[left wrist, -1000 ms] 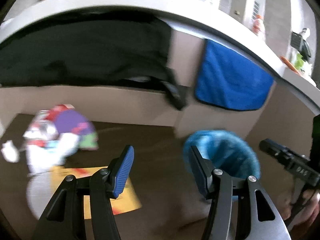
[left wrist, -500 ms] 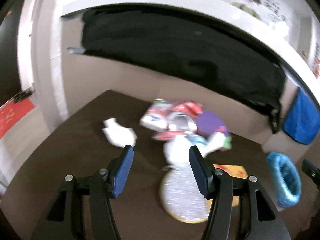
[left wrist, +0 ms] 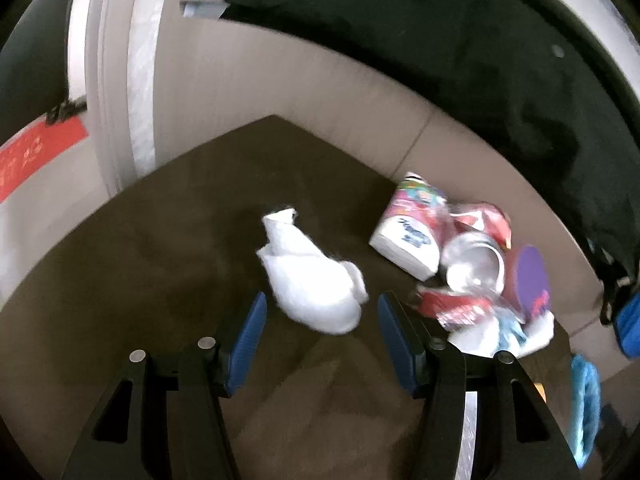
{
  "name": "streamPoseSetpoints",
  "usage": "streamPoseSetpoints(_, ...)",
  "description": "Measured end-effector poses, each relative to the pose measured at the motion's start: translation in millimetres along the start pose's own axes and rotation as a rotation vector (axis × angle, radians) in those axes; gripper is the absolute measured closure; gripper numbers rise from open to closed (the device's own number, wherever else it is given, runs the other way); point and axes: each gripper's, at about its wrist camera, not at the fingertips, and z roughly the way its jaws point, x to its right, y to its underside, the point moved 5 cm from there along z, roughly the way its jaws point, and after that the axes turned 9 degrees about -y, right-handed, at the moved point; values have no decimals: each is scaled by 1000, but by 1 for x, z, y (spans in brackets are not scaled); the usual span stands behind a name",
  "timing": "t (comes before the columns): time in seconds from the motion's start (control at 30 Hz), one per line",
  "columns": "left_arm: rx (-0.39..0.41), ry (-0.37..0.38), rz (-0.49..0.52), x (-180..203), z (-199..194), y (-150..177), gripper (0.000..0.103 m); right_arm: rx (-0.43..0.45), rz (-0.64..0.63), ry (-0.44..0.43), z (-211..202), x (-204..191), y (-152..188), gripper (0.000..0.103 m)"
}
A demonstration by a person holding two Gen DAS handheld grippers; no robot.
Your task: Collect trash
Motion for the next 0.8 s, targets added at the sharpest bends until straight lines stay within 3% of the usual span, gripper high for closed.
streamPoseSetpoints(0.03, -1, 2, -1, 0, 2, -1, 48, -9, -3, -1, 4, -1, 1, 47)
streamPoseSetpoints(0.1, 12, -2, 23, 1, 1, -3, 74, -28, -7, -7, 11, -2, 3, 47)
streamPoseSetpoints(0.23, 50, 29, 97, 5, -20, 1, 75, -70, -28, -9, 27, -5, 5, 47)
streamPoseSetpoints(0.47, 122, 119, 215, -4, -83, 39, 75, -124, -73, -71, 54, -23, 2, 47)
streamPoseSetpoints(0.57, 135, 126, 213, -16, -95, 46, 75, -140, -105, -88, 65, -37, -1, 47)
streamPoseSetpoints(0.7, 202, 81, 158, -41, -107, 41, 75, -132, -165, -109, 84, -70, -19, 47)
streamPoseSetpoints(0.8, 194, 119, 88, -51, -100, 36, 75, -131, -197, -139, 99, -95, -32, 47)
